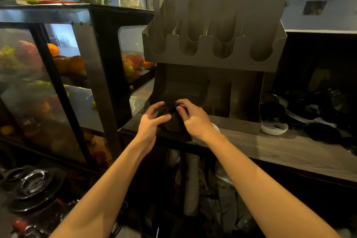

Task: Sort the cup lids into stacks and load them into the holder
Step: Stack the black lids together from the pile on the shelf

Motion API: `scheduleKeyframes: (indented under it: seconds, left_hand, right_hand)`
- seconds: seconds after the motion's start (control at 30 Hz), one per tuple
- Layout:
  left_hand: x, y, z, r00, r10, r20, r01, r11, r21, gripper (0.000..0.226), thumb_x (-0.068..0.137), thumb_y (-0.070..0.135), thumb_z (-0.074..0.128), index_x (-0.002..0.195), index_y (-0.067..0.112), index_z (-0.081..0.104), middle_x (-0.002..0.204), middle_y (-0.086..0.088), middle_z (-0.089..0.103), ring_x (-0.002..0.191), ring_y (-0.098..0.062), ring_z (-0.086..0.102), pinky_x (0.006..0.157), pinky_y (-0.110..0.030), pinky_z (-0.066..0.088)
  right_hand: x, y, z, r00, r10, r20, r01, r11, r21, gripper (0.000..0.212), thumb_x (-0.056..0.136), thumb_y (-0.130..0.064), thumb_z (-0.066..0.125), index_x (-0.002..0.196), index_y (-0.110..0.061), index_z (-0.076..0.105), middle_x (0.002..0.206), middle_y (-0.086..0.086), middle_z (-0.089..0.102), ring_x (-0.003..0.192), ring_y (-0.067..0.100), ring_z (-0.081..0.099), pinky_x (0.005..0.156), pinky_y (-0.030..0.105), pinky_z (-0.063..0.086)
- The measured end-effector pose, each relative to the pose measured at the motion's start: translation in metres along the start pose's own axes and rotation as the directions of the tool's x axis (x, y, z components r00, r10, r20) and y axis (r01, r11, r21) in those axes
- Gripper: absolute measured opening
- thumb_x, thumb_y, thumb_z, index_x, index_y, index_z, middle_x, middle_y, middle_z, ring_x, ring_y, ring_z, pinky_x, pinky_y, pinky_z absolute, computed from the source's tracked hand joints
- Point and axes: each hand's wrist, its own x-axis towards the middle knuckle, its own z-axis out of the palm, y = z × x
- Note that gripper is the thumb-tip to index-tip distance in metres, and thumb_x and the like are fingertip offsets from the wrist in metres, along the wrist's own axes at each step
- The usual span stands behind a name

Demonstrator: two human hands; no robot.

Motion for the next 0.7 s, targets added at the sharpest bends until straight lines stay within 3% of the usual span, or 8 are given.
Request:
scheduleKeyframes:
  seconds: [0.07,0.17,0.33,0.57,0.7]
  left_hand:
    - [0.000,0.003,-0.002,1.000,-0.006,-0.003,0.006,0.999,-0.037,0.061,0.081,-0.001,0.075,0.136,0.017,0.058,0.126,-0.008,0.068,0.110,-0.022,0.071,0.081,-0.030,0.058]
    - [-0.001,0.003,-0.003,1.000,-0.016,0.020,0.017,0.998,-0.052,0.065,0.075,0.003,0.079,0.136,0.018,0.059,0.127,-0.008,0.068,0.112,-0.024,0.070,0.082,-0.031,0.059]
    - [0.000,0.002,-0.001,0.999,-0.006,0.044,0.007,1.000,-0.020,0.058,0.081,0.003,0.076,0.134,0.018,0.060,0.127,-0.006,0.067,0.116,-0.025,0.068,0.089,-0.035,0.059]
    - [-0.001,0.003,-0.004,0.996,-0.022,0.086,0.023,1.000,-0.010,0.054,0.084,-0.004,0.067,0.132,0.020,0.060,0.127,-0.007,0.067,0.116,-0.026,0.067,0.089,-0.034,0.058]
    - [-0.002,0.004,-0.004,0.995,-0.011,0.098,0.012,1.000,-0.011,0.061,0.074,0.003,0.074,0.132,0.017,0.060,0.124,-0.006,0.069,0.114,-0.025,0.068,0.088,-0.035,0.058]
  right_hand:
    - [0.003,0.001,-0.001,0.997,0.020,0.076,-0.023,0.999,0.034,0.036,0.106,-0.040,0.045,0.138,-0.028,0.052,0.129,-0.003,0.063,0.118,0.019,0.058,0.099,0.047,0.049]
    - [0.006,0.002,-0.006,0.995,0.050,0.081,-0.059,0.993,0.102,0.038,0.103,-0.040,0.051,0.139,-0.026,0.055,0.131,-0.002,0.062,0.120,0.015,0.057,0.104,0.044,0.049]
    - [0.008,0.003,-0.008,0.992,0.108,0.068,-0.121,0.967,0.224,0.031,0.098,-0.039,0.062,0.126,-0.025,0.066,0.115,-0.007,0.068,0.109,0.009,0.062,0.100,0.040,0.053]
    - [0.010,0.003,-0.012,0.995,0.095,0.044,-0.101,0.982,0.159,0.028,0.091,-0.048,0.068,0.112,-0.029,0.071,0.102,-0.012,0.070,0.100,0.006,0.064,0.091,0.042,0.057]
    - [0.012,-0.001,-0.014,0.996,0.085,0.007,-0.085,0.996,0.038,0.028,0.090,-0.053,0.068,0.109,-0.033,0.072,0.103,-0.013,0.071,0.101,0.006,0.063,0.091,0.040,0.055]
